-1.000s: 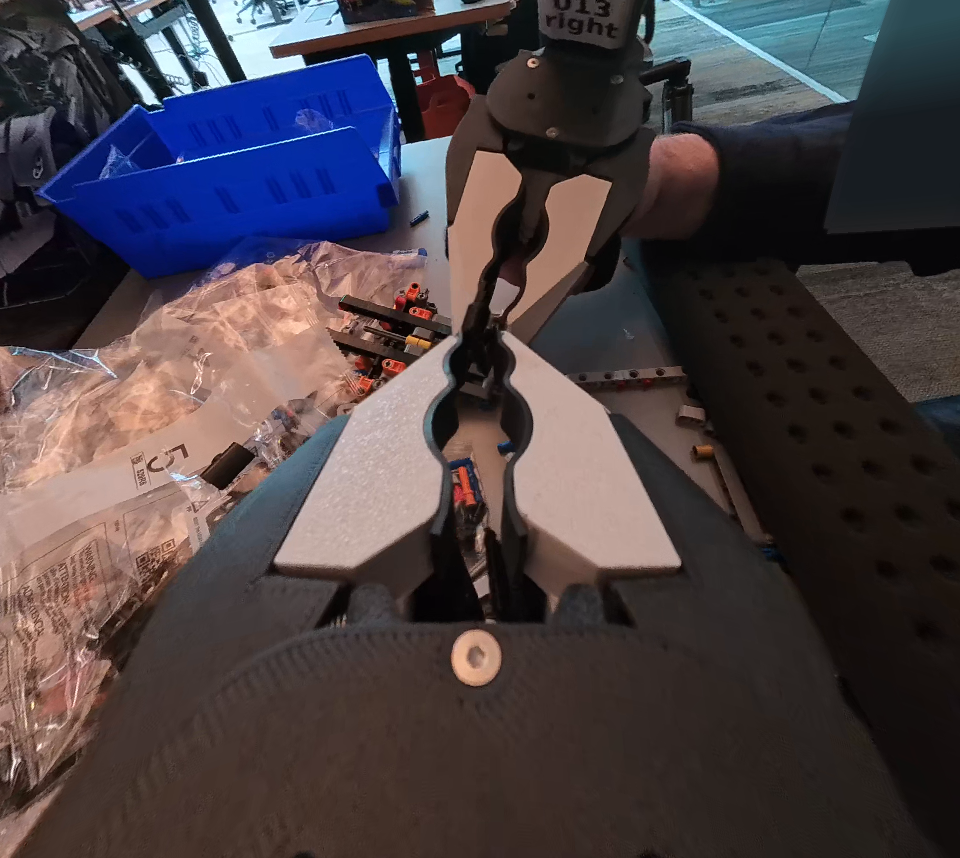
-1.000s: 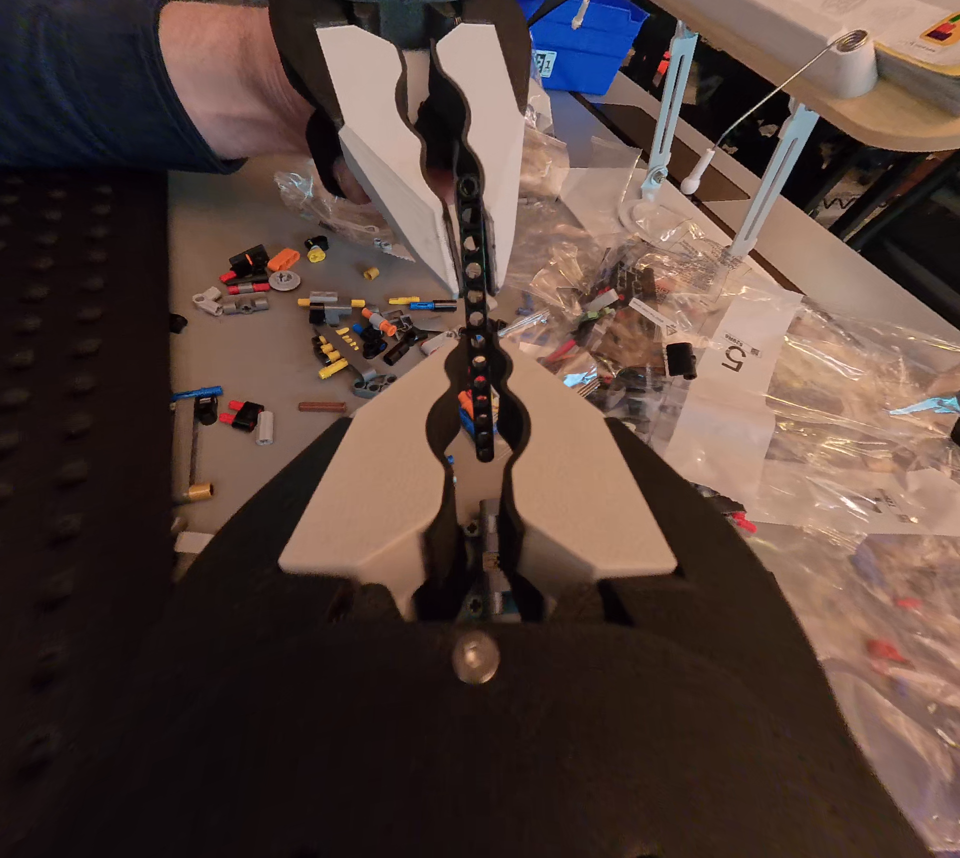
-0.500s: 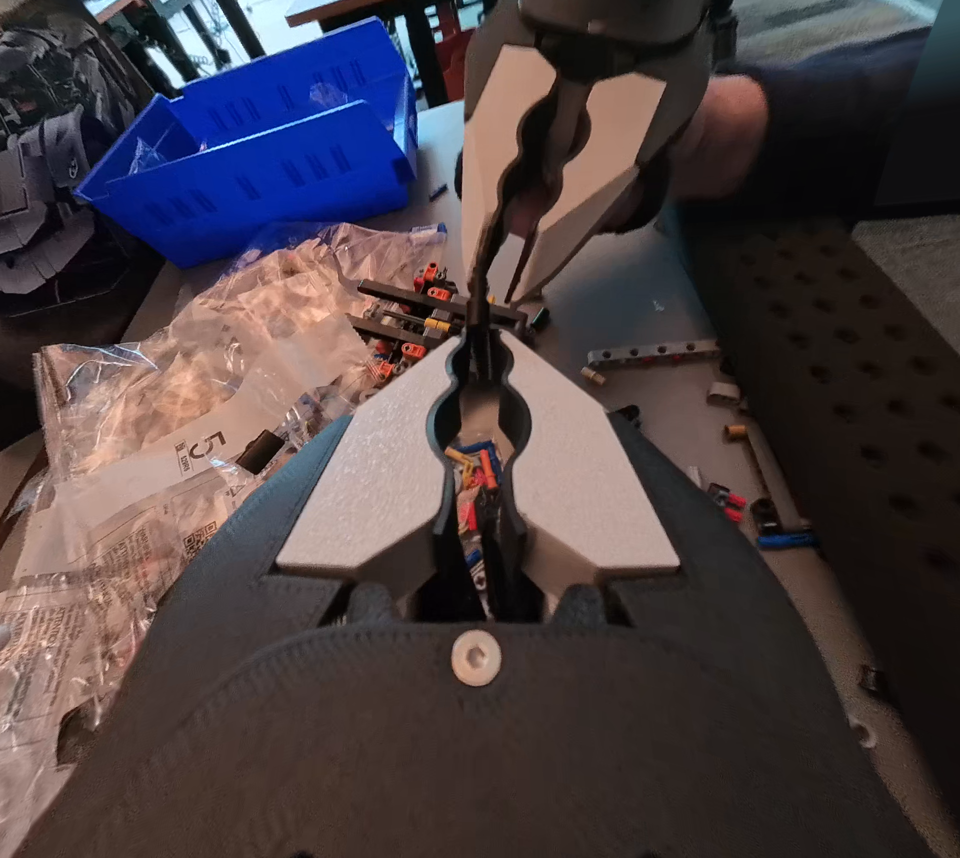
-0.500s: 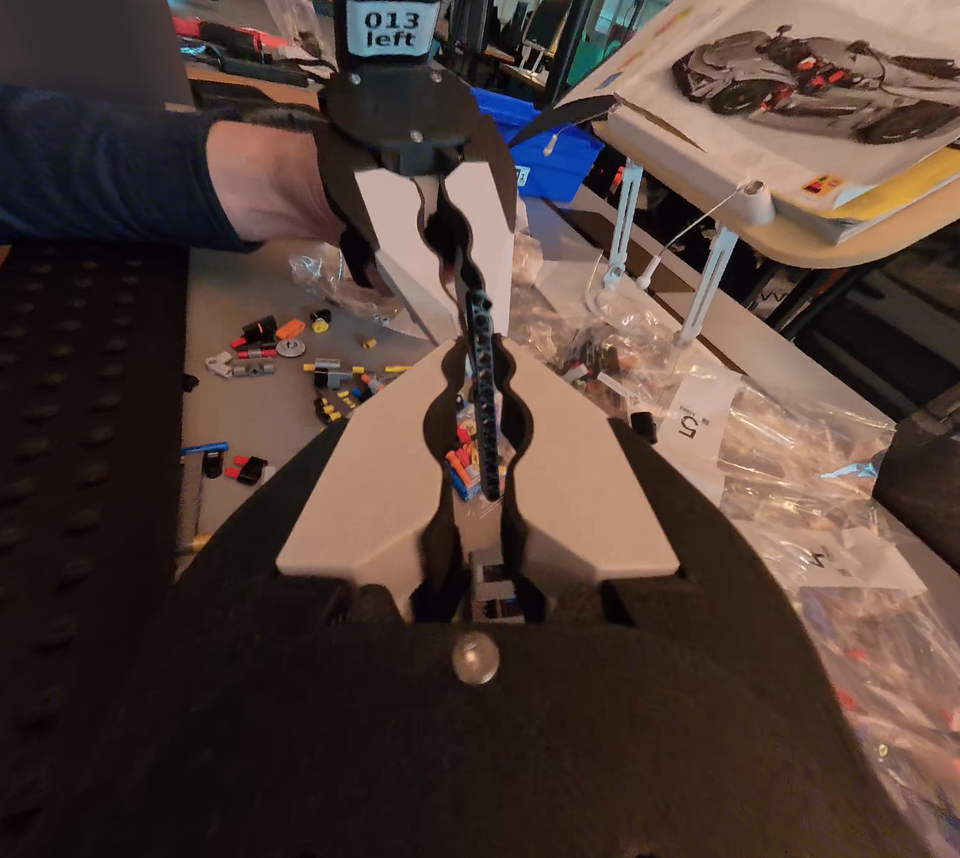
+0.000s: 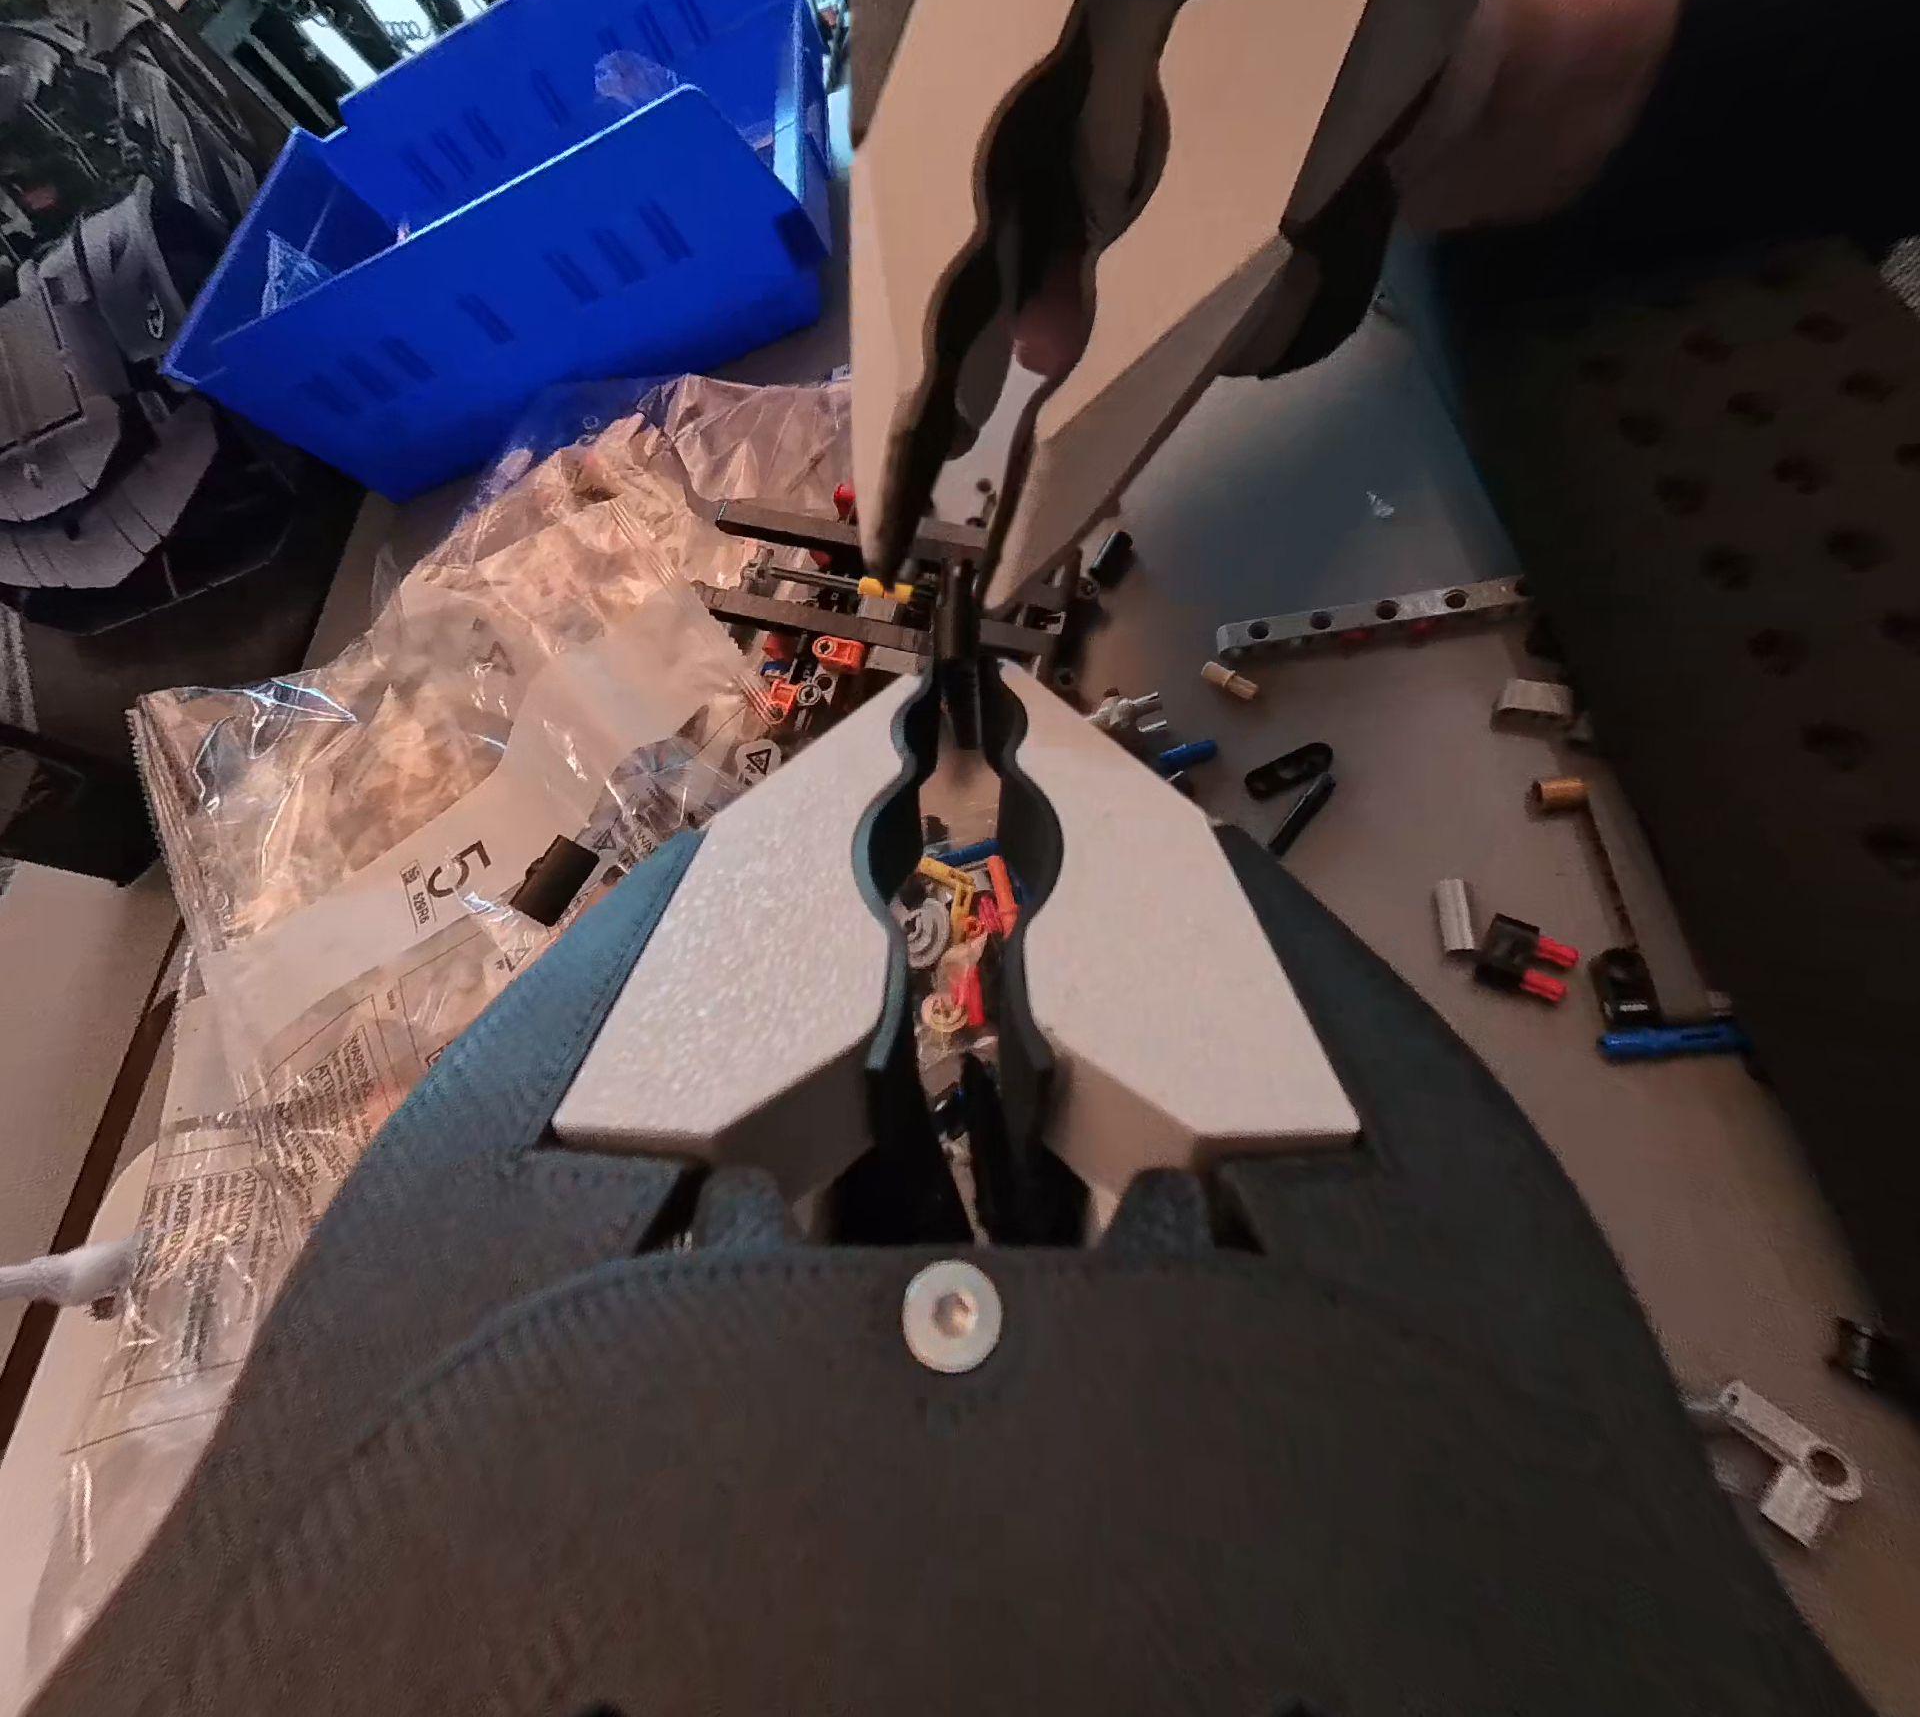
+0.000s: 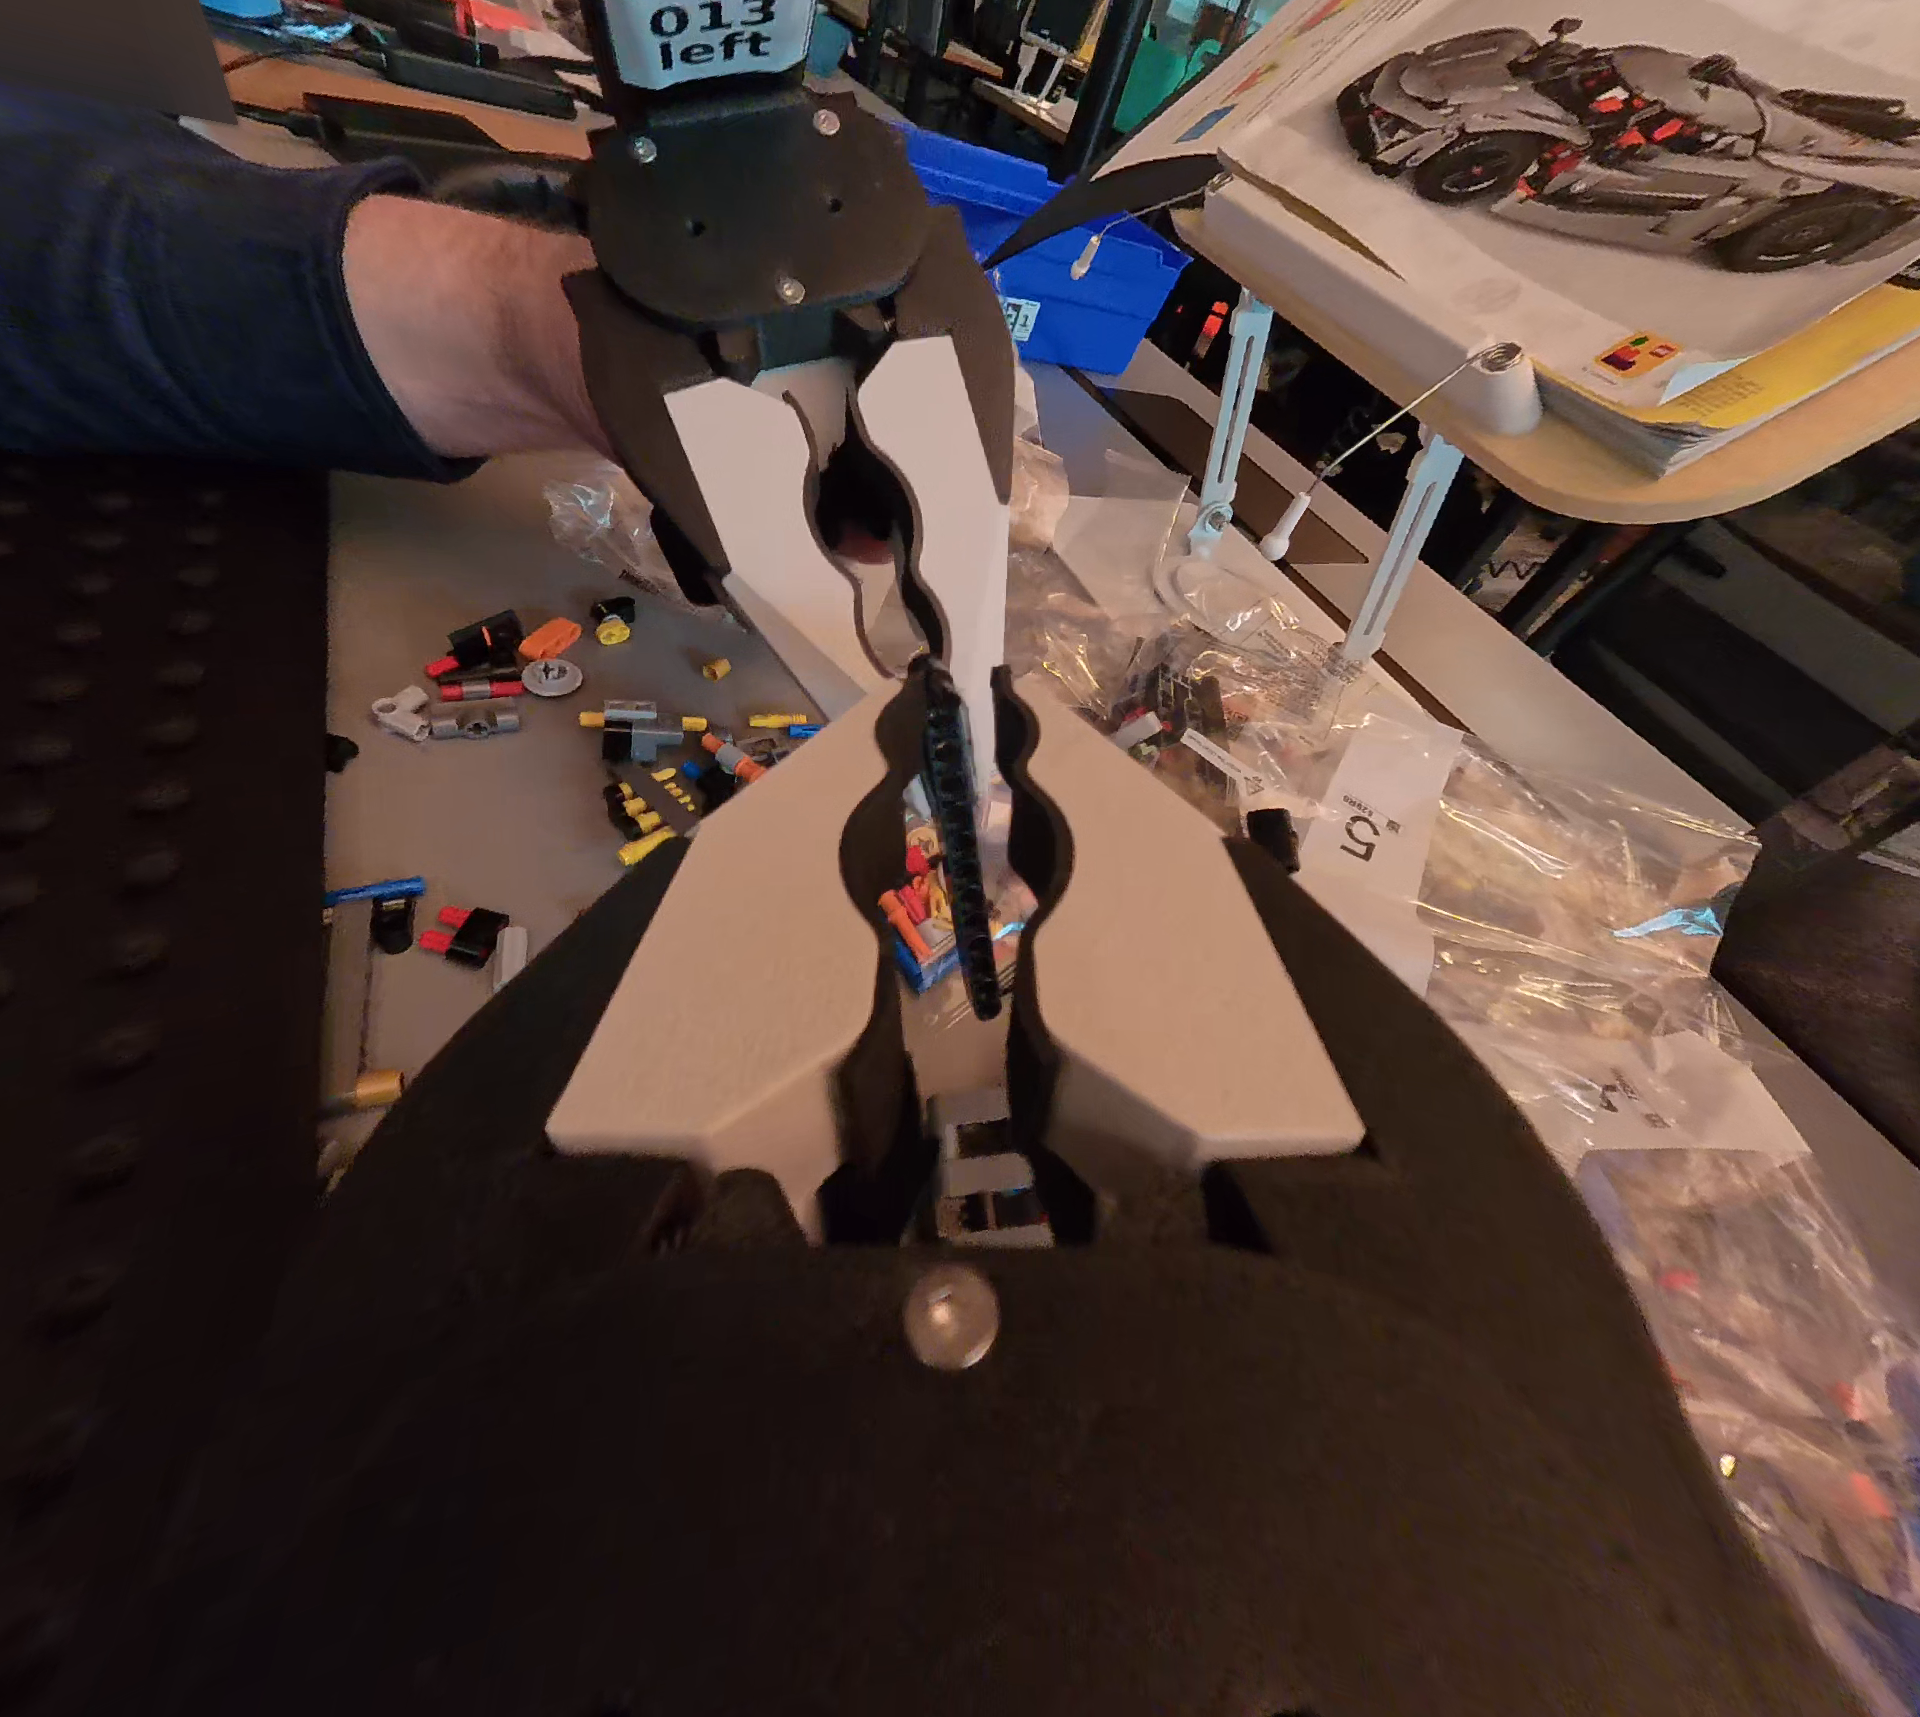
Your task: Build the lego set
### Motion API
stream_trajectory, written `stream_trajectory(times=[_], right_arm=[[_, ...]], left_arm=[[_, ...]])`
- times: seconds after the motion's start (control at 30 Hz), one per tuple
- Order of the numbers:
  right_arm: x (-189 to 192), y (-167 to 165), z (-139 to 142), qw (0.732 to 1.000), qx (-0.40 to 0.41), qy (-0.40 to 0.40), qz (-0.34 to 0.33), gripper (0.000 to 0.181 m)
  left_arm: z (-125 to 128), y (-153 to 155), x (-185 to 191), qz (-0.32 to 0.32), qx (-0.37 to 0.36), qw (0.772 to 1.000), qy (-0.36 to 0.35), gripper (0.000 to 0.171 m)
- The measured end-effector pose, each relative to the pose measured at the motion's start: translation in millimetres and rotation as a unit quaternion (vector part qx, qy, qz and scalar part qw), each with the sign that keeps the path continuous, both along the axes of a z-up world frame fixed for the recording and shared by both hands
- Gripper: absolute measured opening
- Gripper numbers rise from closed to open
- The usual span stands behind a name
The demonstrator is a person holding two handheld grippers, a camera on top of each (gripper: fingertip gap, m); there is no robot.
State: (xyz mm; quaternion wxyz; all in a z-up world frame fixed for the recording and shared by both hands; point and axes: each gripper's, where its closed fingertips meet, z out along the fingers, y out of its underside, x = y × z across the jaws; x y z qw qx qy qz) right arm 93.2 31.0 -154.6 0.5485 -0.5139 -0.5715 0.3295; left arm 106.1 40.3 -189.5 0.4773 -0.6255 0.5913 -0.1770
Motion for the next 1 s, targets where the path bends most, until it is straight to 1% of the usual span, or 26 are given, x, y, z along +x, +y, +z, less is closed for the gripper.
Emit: stream_trajectory(times=[0.1,0.3,0.63,0.83,1.0], right_arm=[[-1,-2,-3,1.000,0.000,-0.008,0.007,0.007],[-3,-4,-7,1.000,-0.001,-0.018,0.012,0.008],[-2,-3,-9,1.000,0.009,-0.030,0.005,0.003],[2,-2,-2,1.000,0.016,-0.018,-0.001,0.000],[4,-1,3,1.000,0.004,-0.002,0.002,0.000]], left_arm=[[-2,0,0,0.001,0.003,1.000,0.007,0.006],[-3,0,1,0.000,-0.001,1.000,0.005,0.006],[-6,0,2,0.000,0.002,1.000,0.013,0.006],[1,1,1,0.002,0.009,1.000,0.000,0.006],[8,1,-2,0.002,0.004,1.000,-0.017,0.006]])
